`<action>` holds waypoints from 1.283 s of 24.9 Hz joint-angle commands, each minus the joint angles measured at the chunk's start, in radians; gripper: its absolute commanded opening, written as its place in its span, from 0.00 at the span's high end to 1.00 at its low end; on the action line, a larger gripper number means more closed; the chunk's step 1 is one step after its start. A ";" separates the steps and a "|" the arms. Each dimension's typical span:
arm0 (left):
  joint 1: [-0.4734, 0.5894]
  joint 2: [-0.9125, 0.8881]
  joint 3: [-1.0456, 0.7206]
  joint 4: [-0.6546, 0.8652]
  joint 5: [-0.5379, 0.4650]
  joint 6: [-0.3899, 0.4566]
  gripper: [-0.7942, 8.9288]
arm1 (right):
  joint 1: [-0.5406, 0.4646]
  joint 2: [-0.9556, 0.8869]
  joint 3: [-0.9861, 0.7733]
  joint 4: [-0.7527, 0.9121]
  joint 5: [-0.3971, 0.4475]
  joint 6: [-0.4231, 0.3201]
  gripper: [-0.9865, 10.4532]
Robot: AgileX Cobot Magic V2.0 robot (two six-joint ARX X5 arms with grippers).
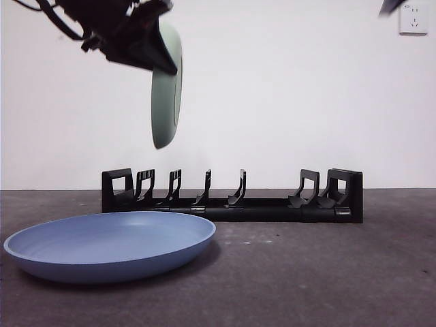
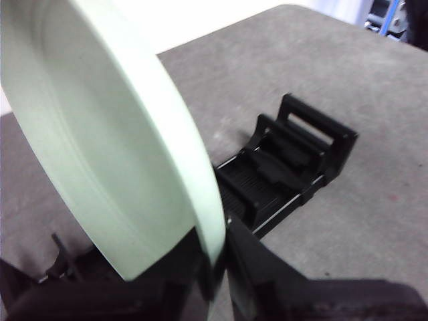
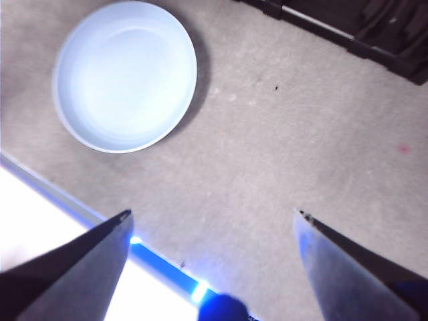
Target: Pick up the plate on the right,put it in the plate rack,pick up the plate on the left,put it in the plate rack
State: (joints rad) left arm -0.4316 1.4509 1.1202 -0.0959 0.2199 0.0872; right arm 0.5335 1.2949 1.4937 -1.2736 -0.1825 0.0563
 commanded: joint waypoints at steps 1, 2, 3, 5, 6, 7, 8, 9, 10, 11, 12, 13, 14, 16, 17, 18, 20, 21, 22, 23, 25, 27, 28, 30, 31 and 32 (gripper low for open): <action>0.014 0.045 0.002 0.020 0.003 0.004 0.93 | 0.015 -0.004 -0.081 0.054 -0.001 0.020 0.56; 0.019 0.060 0.002 0.026 0.019 0.005 0.93 | 0.019 -0.004 -0.106 0.076 -0.001 0.024 0.56; 0.024 0.077 0.002 0.034 0.023 0.006 0.93 | 0.024 -0.004 -0.132 0.097 0.000 0.031 0.56; 0.027 0.100 0.002 0.042 0.023 0.011 0.93 | 0.024 -0.004 -0.155 0.117 -0.001 0.032 0.56; 0.027 0.108 0.002 0.045 0.023 0.014 0.93 | 0.024 -0.004 -0.160 0.124 -0.001 0.034 0.56; 0.027 0.119 0.002 0.045 0.023 0.018 0.93 | 0.025 -0.004 -0.166 0.133 -0.001 0.039 0.56; 0.027 0.129 0.002 0.046 0.023 0.023 0.93 | 0.025 -0.004 -0.169 0.139 -0.001 0.043 0.56; 0.027 0.140 0.002 0.049 0.023 0.023 0.93 | 0.025 -0.004 -0.172 0.144 -0.001 0.043 0.56; 0.028 0.150 0.002 0.050 0.023 0.023 0.93 | 0.025 -0.004 -0.173 0.148 -0.001 0.043 0.56; 0.028 0.161 0.002 0.051 0.023 0.022 0.93 | 0.025 -0.004 -0.174 0.152 -0.001 0.043 0.56; 0.028 0.171 0.002 0.053 0.023 0.022 0.93 | 0.025 -0.004 -0.174 0.152 -0.001 0.043 0.56; 0.028 0.179 0.002 0.053 0.023 0.022 0.93 | 0.025 -0.004 -0.174 0.152 -0.001 0.042 0.56; 0.028 0.188 0.002 0.054 0.023 0.022 0.93 | 0.025 -0.004 -0.174 0.152 -0.001 0.042 0.56; 0.028 0.197 0.002 0.052 0.017 0.022 0.93 | 0.025 -0.004 -0.175 0.152 0.000 0.042 0.56; 0.028 0.201 0.002 0.051 0.009 0.022 0.93 | 0.025 -0.004 -0.175 0.152 0.000 0.042 0.56; 0.028 0.203 0.002 0.049 0.001 0.022 0.93 | 0.025 -0.004 -0.175 0.152 0.000 0.042 0.56; 0.029 0.203 0.002 0.041 -0.019 0.023 0.93 | 0.025 -0.004 -0.175 0.151 0.000 0.042 0.56; 0.029 0.203 0.002 0.039 -0.026 0.023 0.93 | 0.025 -0.004 -0.175 0.152 0.000 0.042 0.56; 0.029 0.203 0.002 0.036 -0.034 0.022 0.93 | 0.024 -0.004 -0.175 0.153 0.000 0.042 0.56; 0.029 0.203 0.002 0.030 -0.037 0.022 0.93 | 0.025 -0.004 -0.175 0.153 0.000 0.041 0.56; 0.032 0.203 0.002 0.017 -0.037 0.022 0.92 | 0.024 -0.004 -0.175 0.154 0.000 0.038 0.56; 0.032 0.203 0.002 0.000 -0.036 0.023 0.92 | 0.025 -0.004 -0.175 0.156 0.000 0.038 0.56; 0.032 0.203 0.002 -0.003 -0.036 0.023 0.91 | 0.024 -0.004 -0.175 0.158 0.000 0.038 0.56; 0.032 0.203 0.002 -0.010 -0.029 0.033 0.91 | 0.024 -0.004 -0.175 0.163 0.000 0.038 0.56; 0.032 0.202 0.002 -0.011 -0.029 0.034 0.90 | 0.024 -0.004 -0.175 0.164 0.000 0.038 0.56; 0.032 0.202 0.002 -0.012 -0.029 0.037 0.87 | 0.024 -0.004 -0.175 0.165 0.000 0.038 0.56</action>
State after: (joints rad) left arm -0.4030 1.6482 1.1202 -0.0998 0.1932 0.1120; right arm 0.5560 1.2926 1.3293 -1.1137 -0.1833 0.0906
